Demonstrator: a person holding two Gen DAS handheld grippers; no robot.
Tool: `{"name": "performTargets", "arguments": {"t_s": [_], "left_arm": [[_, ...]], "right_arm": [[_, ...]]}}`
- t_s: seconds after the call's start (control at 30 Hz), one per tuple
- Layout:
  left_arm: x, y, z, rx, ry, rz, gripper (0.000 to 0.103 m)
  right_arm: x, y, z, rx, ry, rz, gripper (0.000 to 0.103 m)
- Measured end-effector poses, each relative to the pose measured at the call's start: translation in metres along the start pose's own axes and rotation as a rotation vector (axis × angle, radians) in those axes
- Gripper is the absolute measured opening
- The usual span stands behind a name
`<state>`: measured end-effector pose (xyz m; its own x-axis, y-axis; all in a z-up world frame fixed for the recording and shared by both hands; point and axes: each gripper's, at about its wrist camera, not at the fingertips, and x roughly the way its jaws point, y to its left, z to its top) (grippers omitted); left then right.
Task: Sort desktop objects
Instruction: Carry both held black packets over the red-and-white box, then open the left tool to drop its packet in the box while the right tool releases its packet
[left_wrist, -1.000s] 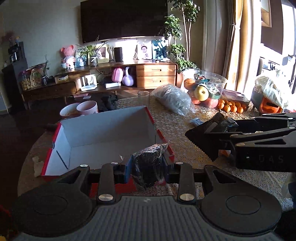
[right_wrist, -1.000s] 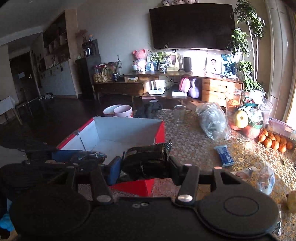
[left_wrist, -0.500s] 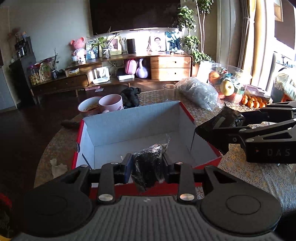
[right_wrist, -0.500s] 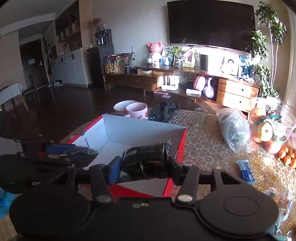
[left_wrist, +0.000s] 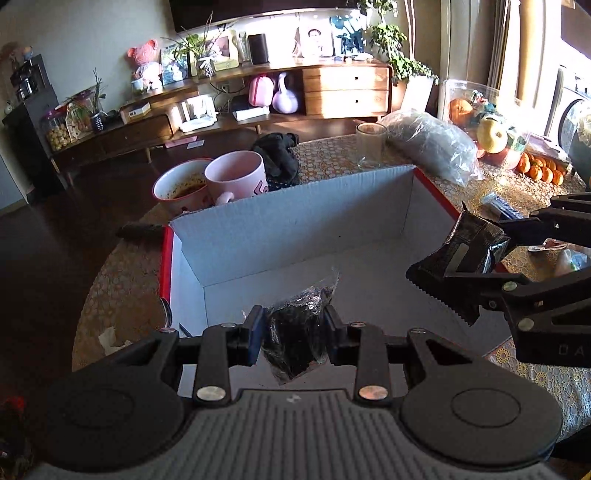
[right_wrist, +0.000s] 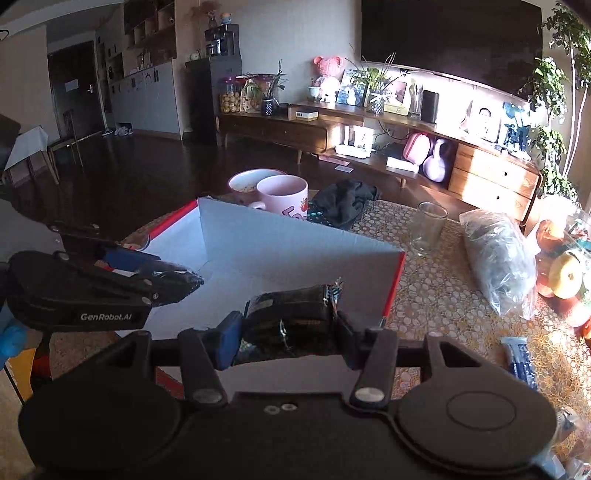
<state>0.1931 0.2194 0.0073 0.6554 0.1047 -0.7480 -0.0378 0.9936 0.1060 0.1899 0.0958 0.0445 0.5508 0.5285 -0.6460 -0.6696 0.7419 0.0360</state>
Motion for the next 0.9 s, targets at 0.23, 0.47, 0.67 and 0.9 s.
{"name": "performTargets", "arguments": {"t_s": [0.23,0.47,0.67,0.9], "left_arm": [[0.038,0.007,0.009,0.023,0.075,-0.005,0.032],[0.072,0.006,0.011,0.058,0.176,-0.02,0.032],[0.085,0.007,0.014,0.086,0.219,-0.024,0.032],[0.099,0.008,0.015,0.093,0.292,-0.035,0.032]], "right_arm": [[0.04,-0.001,-0.003,-0.014,0.112,0.017,0.053],[0.07,0.008,-0.003,-0.045,0.199,0.04,0.053],[0.086,0.017,-0.004,-0.087,0.26,0.053,0.053],[0.104,0.017,0.001,-0.069,0.333,0.049,0.053]]}}
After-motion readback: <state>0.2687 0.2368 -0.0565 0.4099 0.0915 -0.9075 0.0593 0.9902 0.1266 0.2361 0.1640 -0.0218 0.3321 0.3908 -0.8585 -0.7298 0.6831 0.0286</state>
